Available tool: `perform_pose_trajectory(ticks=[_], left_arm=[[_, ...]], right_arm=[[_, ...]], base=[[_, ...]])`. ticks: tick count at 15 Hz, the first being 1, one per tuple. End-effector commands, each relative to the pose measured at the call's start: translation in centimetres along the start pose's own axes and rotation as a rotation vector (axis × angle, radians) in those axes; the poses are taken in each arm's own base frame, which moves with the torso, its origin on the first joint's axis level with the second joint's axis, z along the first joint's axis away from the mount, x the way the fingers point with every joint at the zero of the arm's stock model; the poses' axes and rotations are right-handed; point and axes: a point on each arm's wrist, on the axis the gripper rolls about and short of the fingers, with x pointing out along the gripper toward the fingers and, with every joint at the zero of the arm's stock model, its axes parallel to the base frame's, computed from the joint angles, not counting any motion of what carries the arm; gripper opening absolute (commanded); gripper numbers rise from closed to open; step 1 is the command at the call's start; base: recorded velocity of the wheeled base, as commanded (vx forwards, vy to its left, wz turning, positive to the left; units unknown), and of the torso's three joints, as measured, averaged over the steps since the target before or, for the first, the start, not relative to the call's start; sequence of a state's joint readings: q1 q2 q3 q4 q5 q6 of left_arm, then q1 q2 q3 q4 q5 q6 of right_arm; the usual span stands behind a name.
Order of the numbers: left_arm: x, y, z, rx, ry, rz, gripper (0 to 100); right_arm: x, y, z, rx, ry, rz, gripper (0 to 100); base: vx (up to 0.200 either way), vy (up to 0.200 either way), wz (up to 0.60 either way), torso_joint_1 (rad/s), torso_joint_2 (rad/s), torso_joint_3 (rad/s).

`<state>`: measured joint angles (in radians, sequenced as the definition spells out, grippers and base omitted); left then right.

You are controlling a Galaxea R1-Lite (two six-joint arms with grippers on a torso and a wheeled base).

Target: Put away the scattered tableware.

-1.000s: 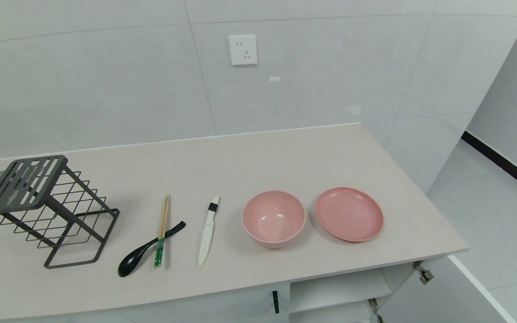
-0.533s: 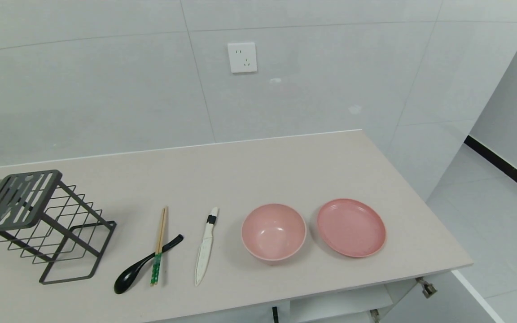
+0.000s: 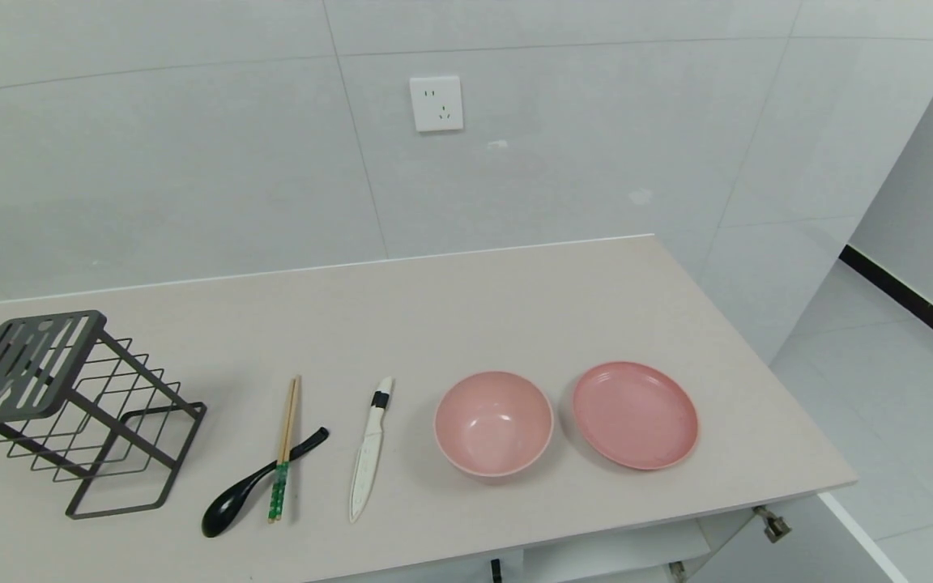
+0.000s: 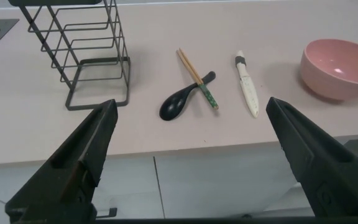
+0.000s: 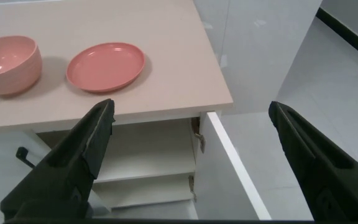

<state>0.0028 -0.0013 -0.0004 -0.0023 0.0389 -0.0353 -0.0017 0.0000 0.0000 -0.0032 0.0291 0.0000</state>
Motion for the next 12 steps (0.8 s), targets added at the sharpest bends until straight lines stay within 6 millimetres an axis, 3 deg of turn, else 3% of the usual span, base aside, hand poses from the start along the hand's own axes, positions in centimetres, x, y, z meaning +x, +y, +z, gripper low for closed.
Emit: perform_pose_trajectory(ticks=[1, 3, 5, 8, 12], left_arm=[[0.0, 0.0, 0.0, -0.005, 0.001, 0.001, 100], [0.0, 0.0, 0.0, -0.005, 0.001, 0.001, 100], [0.0, 0.0, 0.0, -0.003, 0.001, 0.001, 100], [0.0, 0.0, 0.0, -0.002, -0.001, 0.001, 100], [0.0, 0.0, 0.0, -0.003, -0.001, 0.001, 100]], right_arm=[[0.0, 0.0, 0.0, 0.0, 0.0, 0.0, 100], [0.0, 0.0, 0.1, 0.003, -0.009, -0.001, 100], [-0.1, 0.0, 1.4, -0.005, -0.139, -0.003, 100], [-0.3, 0.1, 2.2, -0.009, -0.15, 0.069, 100], [2.0, 0.4, 6.1, 0.002, 0.014, 0.209, 100]], base=[[0.0, 0.0, 0.0, 0.0, 0.0, 0.0], [0.0, 0.0, 0.0, 0.0, 0.0, 0.0], [0.0, 0.0, 0.0, 0.0, 0.0, 0.0], [0.0, 0.0, 0.0, 0.0, 0.0, 0.0], [0.0, 0.0, 0.0, 0.0, 0.0, 0.0]])
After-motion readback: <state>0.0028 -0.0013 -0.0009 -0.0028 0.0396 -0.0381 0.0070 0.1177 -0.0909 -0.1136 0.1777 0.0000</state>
